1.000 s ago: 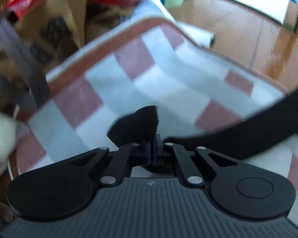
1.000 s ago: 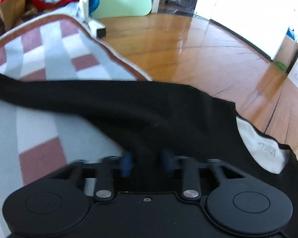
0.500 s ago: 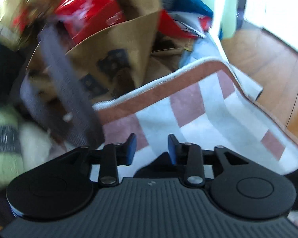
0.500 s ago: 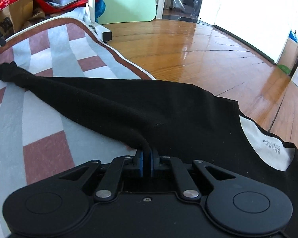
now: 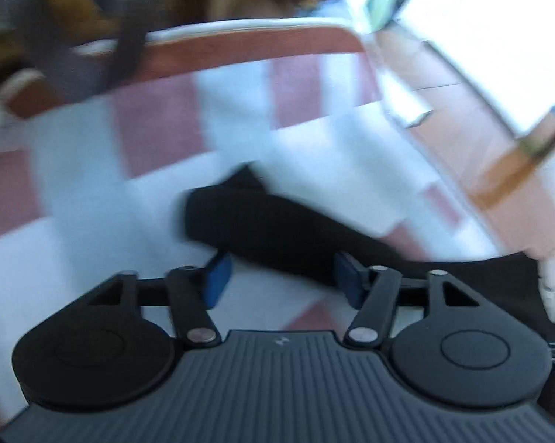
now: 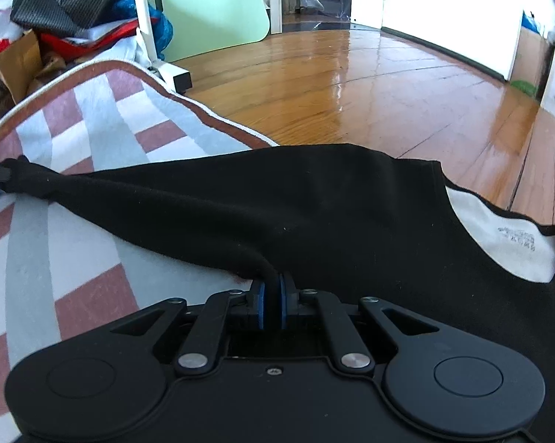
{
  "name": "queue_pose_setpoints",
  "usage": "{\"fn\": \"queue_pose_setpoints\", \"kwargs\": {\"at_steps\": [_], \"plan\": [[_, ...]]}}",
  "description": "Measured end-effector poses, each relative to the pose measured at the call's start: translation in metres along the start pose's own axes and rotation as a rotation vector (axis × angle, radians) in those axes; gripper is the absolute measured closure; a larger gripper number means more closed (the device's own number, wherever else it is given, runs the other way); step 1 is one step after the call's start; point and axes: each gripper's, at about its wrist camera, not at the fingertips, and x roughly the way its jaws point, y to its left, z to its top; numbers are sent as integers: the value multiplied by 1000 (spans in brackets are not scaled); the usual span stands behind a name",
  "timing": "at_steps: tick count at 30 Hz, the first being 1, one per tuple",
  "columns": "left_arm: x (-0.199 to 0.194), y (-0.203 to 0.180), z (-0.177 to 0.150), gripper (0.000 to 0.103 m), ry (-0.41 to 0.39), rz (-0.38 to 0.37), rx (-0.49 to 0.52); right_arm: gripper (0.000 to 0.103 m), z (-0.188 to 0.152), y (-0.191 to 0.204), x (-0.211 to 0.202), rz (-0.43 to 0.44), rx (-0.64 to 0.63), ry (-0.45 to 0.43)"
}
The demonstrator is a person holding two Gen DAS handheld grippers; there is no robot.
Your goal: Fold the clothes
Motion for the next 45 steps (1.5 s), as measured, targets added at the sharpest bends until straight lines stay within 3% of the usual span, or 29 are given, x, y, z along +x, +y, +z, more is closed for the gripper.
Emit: {"fn": "queue_pose_setpoints", "kwargs": {"at_steps": [1, 5, 8, 10, 11, 14, 16, 18, 19, 21, 24, 26, 27, 29, 30, 32, 35, 37, 41, 43, 44, 45], "plan": [[5, -7, 4, 103, 10, 17, 36, 96, 0, 0, 0, 2, -1, 0], [-12, -30, 31, 103, -105, 86, 119, 96, 1, 1, -3, -10, 18, -1], [-46, -34, 60, 103, -256, 104, 103, 94, -2, -10, -27, 71, 184, -119], [-54, -29, 74, 103, -273, 114, 61, 95, -1, -20, -27, 93, 278, -90], [-50, -26, 74, 103, -244, 123, 52, 96, -1, -23, -25, 88, 304, -72], [-30, -14, 66, 99, -115, 155, 42, 97, -4, -12, -16, -22, 176, 16], [-17, -9, 52, 87, -59, 154, 39, 96, -7, 0, -18, -63, 66, 24], [-8, -3, 38, 54, -27, 146, 22, 96, -8, 11, -20, -95, -25, 35], [-7, 1, 32, 51, -28, 139, -1, 96, -8, 15, -21, -99, -58, 42], [-2, 9, 25, 41, -24, 116, -38, 86, -1, 10, -28, 7, -15, 43], [11, 13, 24, 34, -10, 132, -37, 80, 22, -19, -46, 260, 199, -36], [17, 15, 21, 32, 8, 140, -29, 68, 46, -34, -48, 320, 322, -64], [16, 13, 19, 31, 8, 131, -8, 68, 59, -35, -43, 288, 338, -43], [13, 9, 13, 35, 6, 100, 54, 64, 86, -33, -26, 230, 327, 17], [13, 4, 10, 51, -3, 87, 121, 53, 95, -30, -14, 210, 314, 48], [11, -7, 4, 82, -26, 68, 282, 41, 111, -22, 13, 155, 319, 122], [7, -23, -3, 84, -43, 65, 511, 40, 124, -21, 56, 118, 476, 222], [4, -28, -8, 84, -47, 66, 588, 40, 128, -15, 75, 85, 562, 241], [-4, -31, -12, 90, -65, 60, 649, 40, 134, 21, 101, -99, 407, 266], [-8, -29, -12, 90, -81, 51, 621, 62, 132, 39, 101, -167, 275, 240], [-12, -26, -11, 91, -89, 44, 597, 86, 130, 47, 100, -203, 202, 225], [-17, -24, -10, 91, -95, 35, 572, 102, 128, 53, 96, -208, 151, 203]]}}
